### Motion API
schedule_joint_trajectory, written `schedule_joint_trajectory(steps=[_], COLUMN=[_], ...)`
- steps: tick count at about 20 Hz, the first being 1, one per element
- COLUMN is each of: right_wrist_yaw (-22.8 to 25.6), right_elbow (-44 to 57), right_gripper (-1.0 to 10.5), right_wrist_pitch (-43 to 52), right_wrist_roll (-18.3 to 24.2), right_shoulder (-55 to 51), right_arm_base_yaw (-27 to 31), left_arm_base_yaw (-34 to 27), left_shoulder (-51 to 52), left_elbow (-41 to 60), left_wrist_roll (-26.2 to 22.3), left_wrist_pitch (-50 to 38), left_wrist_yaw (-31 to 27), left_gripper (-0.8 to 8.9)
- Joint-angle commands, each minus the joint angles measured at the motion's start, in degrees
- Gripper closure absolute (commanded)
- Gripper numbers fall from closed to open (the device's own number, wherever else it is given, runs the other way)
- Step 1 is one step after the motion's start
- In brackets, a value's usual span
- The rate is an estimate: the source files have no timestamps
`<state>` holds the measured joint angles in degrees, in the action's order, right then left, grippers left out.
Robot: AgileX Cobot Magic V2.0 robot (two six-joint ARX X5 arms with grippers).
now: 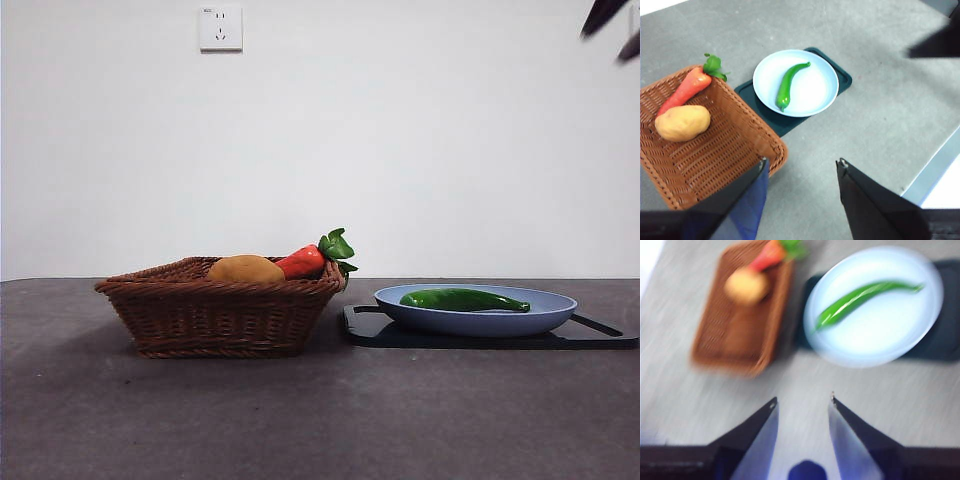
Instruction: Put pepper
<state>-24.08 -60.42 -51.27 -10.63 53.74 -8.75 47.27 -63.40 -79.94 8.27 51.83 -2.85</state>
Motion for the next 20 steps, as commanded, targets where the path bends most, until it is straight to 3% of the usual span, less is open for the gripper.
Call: schedule_joint_trajectory(steps=[1, 3, 6, 20], right_wrist_yaw=[-0.04, -0.04, -0.02, 0.2], right_elbow=[-0.94, -0.94, -0.94, -0.94], right_gripper=[7.7, 7.9, 9.5, 9.4], right_wrist_pitch=[-6.54, -11.32, -15.47, -16.5], right_wrist_roll=[1.25, 1.25, 3.45, 4.07], right_shoulder=[-4.81, -8.07, -10.05, -10.25], right_arm_base_yaw=[-3.72, -5.75, -6.54, -6.54], left_arm_base_yaw=[0.26, 0.26, 0.26, 0.26], left_shoulder=[-0.48, -0.48, -0.48, -0.48], left_elbow=[-1.11, -1.11, -1.11, -1.11], left_wrist_roll=[-1.03, -1.05, -1.03, -0.98], left_wrist_pitch=[1.4, 2.73, 3.58, -1.7], left_wrist_yaw=[-0.07, -0.07, -0.07, -0.07], left_gripper=[5.7, 6.15, 8.14, 8.05])
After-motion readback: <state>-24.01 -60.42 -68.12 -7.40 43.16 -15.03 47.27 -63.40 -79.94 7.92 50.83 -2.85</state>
